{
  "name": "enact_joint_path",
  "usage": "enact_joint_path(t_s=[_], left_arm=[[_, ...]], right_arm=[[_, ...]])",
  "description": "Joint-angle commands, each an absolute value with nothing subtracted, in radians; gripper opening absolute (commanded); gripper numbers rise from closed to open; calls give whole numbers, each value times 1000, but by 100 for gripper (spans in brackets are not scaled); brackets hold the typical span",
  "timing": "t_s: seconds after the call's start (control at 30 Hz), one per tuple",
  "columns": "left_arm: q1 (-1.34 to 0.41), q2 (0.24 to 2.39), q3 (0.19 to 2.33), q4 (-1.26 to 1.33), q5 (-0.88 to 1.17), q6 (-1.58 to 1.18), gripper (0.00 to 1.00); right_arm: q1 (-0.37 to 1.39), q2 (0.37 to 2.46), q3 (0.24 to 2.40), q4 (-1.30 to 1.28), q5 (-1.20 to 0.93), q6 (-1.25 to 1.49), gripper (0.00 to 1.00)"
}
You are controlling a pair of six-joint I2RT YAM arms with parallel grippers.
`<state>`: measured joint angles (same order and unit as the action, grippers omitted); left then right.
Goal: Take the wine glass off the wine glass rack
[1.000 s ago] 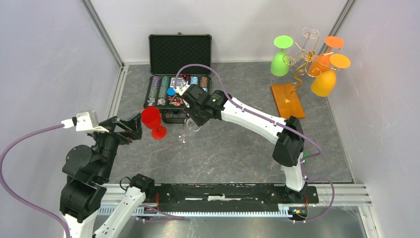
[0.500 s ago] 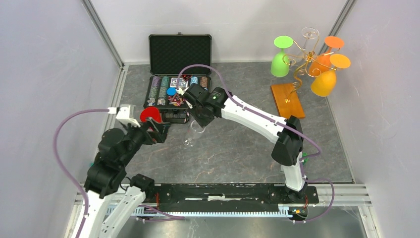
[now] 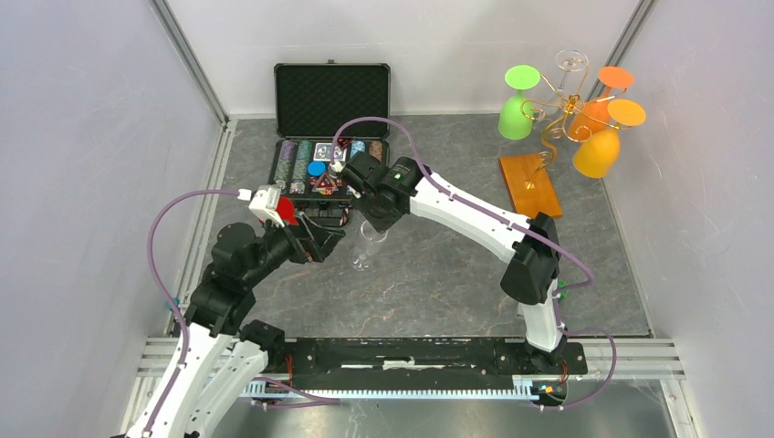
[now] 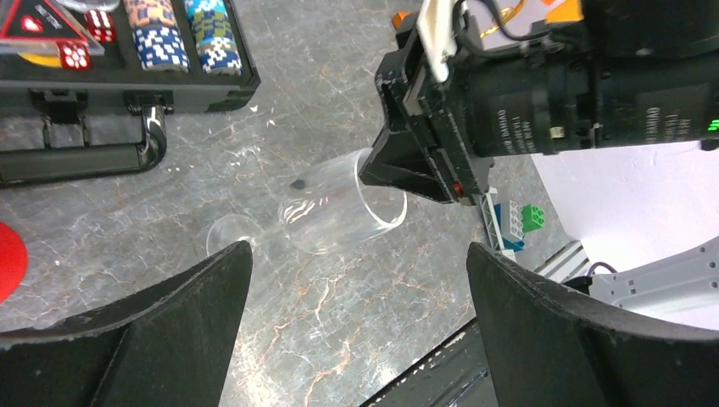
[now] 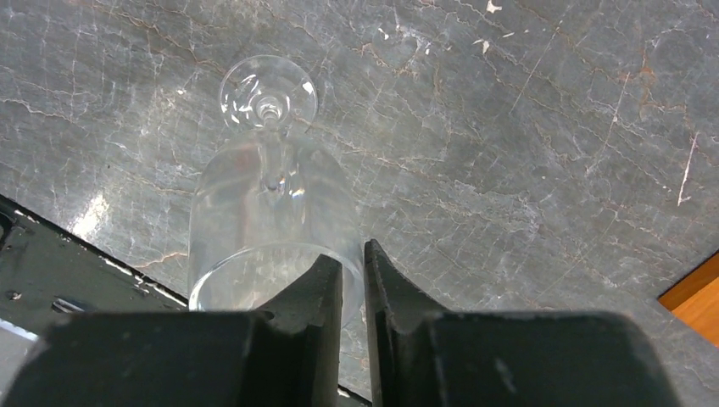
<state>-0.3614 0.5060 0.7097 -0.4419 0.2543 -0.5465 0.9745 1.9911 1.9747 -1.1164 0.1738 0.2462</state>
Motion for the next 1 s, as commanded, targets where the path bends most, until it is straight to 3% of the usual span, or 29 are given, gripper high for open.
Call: enact_joint_path(t_s=[0.0, 0.17, 0.47, 0.97], left_arm=[[-362, 534, 670, -334, 313, -614, 100], [-362, 562, 658, -323, 304, -614, 100], [-362, 632, 640, -282, 291, -636, 99], [-367, 806, 762, -339, 243, -580, 69]], right_arm=[[971, 1975, 2002, -1072, 189, 247, 22], [971, 1973, 2005, -1033, 161, 260, 30], [969, 1937, 2001, -975, 125, 270, 34], [968, 1650, 1749, -778, 169, 248, 45]])
